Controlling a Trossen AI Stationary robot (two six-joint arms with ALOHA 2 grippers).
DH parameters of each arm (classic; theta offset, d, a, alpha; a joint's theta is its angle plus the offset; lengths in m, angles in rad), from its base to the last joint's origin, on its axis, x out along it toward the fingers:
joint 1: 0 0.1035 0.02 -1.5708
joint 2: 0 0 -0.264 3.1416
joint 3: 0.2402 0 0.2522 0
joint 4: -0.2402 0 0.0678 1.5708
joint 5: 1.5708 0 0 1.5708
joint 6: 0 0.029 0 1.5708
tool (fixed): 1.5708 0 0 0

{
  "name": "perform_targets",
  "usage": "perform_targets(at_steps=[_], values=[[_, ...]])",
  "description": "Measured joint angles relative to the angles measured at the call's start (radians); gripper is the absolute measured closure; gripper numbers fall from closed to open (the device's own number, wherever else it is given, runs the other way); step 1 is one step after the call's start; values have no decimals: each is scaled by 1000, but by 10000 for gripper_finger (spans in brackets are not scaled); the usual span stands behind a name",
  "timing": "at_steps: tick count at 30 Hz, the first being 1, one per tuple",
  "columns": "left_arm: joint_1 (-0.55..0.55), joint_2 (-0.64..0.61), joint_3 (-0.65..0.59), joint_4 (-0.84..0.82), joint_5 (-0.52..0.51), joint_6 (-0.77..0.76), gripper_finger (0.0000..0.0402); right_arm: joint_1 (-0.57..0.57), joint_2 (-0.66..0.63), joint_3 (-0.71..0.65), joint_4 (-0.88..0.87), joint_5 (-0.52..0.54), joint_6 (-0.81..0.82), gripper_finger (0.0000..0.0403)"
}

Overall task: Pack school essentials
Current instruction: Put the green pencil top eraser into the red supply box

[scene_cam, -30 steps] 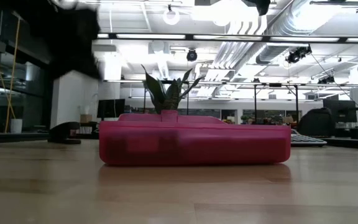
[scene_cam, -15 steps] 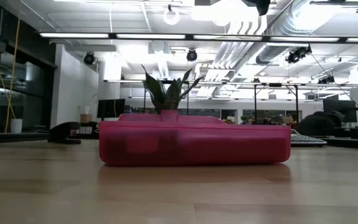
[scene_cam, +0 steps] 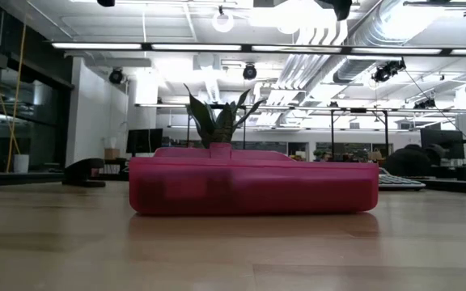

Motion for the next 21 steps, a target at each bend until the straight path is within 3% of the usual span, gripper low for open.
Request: perform_targets(at_steps=[6,9,16,21], values=[[1,59,0,65,-19,-61,394,2,33,0,75,-3,70,222],[4,130,0,107,-20,-138,394,19,98,0,146,-22,6,222],[4,353,0,240,-42,-494,394,65,281,81,148,-26,-185,222],[4,489,0,367,-73,-668,394,83,385,167,111,65,-280,222]])
